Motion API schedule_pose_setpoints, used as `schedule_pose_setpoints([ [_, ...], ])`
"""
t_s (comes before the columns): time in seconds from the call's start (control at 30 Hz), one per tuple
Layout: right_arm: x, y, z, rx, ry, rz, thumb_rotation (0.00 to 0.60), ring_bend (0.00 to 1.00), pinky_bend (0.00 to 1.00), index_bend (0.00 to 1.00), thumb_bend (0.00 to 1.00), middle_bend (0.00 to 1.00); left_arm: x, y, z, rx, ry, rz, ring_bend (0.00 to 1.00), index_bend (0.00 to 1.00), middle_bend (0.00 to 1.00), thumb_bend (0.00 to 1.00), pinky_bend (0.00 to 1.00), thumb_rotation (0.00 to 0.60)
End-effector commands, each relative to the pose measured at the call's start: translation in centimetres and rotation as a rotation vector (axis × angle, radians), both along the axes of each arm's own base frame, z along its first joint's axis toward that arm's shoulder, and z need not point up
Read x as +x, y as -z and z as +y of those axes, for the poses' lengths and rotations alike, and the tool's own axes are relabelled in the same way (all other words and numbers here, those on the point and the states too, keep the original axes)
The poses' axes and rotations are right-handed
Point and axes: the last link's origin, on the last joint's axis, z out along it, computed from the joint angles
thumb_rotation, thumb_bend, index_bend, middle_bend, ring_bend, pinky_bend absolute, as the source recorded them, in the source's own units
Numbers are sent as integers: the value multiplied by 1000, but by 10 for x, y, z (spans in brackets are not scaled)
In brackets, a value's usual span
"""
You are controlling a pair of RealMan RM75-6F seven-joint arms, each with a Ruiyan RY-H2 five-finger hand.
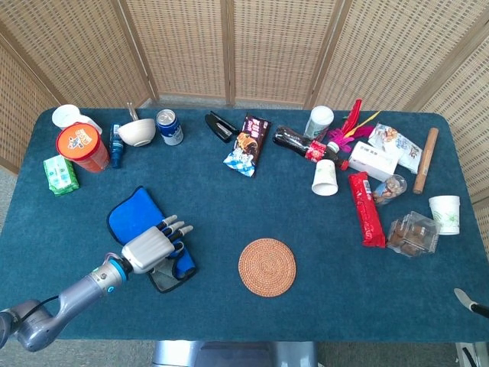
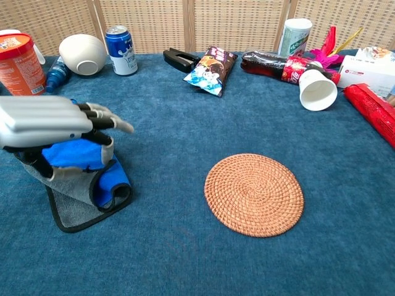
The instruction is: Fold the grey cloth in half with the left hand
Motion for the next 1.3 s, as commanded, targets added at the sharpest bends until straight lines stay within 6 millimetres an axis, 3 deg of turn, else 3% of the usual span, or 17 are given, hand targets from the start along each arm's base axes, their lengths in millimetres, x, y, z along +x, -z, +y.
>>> schedule_pose_setpoints([
  [0.03, 0, 1, 0, 5, -1, 4, 600, 0, 0, 0, 0, 0, -2, -6, -10, -34, -9, 1, 0, 369, 0, 502, 69, 600],
  [0.43, 1, 2, 0, 5, -1, 8, 600, 0, 0, 0, 0, 0, -23, -31, -26, -58, -20, 46, 0, 412, 0, 503, 71, 600],
  [0.77, 2, 4, 0, 11, -3, 12, 600, 0, 0, 0, 0, 0, -33, -36, -33, -78, -54, 48, 0, 421, 0, 503, 76, 600],
  [1.03, 2, 5, 0, 14, -4, 14, 600, 0, 0, 0, 0, 0, -33, -42, -33, -50, -41, -18, 0, 352, 0, 503, 82, 600],
  [1.3, 3, 4, 0, 10, -7, 12, 600, 0, 0, 0, 0, 0, -41, -54, -21, 70, -55, -84, 0, 263, 0, 503, 71, 600],
])
